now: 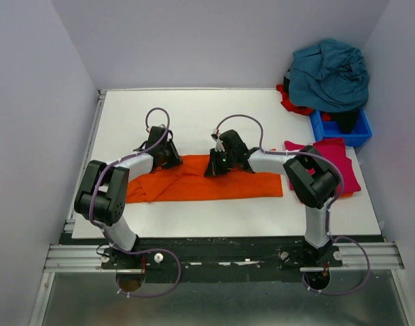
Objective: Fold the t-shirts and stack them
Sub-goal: Fold the other side of the tshirt into a rectangle
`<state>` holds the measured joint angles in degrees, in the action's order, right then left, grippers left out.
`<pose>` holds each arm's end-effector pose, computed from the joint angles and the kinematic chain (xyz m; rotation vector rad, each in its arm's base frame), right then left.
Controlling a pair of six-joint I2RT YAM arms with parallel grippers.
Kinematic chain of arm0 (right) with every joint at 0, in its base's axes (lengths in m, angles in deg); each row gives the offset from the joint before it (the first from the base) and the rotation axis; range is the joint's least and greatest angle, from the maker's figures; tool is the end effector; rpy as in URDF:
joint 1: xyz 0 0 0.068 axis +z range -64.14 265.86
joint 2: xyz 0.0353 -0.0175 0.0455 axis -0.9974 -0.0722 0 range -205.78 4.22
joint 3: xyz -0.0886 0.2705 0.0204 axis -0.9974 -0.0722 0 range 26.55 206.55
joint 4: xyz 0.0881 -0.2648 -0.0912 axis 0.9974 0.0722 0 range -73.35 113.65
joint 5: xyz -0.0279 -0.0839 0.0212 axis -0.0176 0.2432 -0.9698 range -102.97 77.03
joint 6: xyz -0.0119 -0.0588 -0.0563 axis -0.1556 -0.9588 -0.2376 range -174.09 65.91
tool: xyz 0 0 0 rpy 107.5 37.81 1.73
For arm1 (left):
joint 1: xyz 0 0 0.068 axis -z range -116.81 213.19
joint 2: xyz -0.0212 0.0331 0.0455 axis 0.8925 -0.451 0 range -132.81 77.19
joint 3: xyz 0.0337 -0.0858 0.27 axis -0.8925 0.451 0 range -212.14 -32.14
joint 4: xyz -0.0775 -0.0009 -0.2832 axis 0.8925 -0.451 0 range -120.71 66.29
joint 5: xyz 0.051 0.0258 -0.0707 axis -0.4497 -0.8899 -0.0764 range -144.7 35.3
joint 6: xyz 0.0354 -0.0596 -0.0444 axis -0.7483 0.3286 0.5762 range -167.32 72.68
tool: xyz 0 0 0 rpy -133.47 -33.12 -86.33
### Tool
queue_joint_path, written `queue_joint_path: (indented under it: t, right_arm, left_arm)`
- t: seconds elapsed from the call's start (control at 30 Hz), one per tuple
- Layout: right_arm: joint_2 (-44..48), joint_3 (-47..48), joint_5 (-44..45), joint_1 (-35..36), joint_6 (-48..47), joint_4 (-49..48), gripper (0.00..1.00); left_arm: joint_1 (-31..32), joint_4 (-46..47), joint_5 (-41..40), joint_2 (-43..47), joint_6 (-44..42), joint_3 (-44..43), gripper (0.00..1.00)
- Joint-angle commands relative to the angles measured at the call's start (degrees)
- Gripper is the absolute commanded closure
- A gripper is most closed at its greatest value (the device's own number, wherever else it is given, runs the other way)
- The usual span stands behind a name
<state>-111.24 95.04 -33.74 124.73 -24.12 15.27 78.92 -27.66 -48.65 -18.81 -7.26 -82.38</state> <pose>0.3516 0.3159 0.0998 -0.3848 2.5066 0.9661 0.3642 -0.1105 0.1200 -0.4819 2.4665 -0.5485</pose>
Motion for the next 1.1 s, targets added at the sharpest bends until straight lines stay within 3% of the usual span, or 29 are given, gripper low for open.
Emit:
queue_joint_path:
  t: [0.0, 0.3, 0.47, 0.83, 1.07]
  right_arm:
    - [5.9, -4.8, 0.6, 1.6, -1.8, 2.0, 0.99]
    - [4.8, 3.4, 9.4, 0.7, -4.7, 8.5, 0.99]
    - [8.0, -0.2, 8.4, -3.1, -4.7, 7.5, 0.99]
    - [11.5, -4.9, 8.5, -15.6, -7.9, 10.3, 0.99]
    - [11.0, -7.9, 7.5, -16.3, -7.0, 10.8, 0.99]
  left_arm:
    - [-0.1, -1.2, 0.3, 0.4, -0.9, -2.0, 0.62]
    - [1.2, -8.3, -2.7, 6.0, -3.4, -6.2, 0.58]
    - [3.8, -10.6, -1.8, 6.1, -4.3, -9.3, 0.57]
    - [16.2, -4.2, 2.3, -8.1, 0.4, -19.0, 0.59]
    - [18.2, -2.6, 5.5, -16.7, 2.0, -24.8, 0.59]
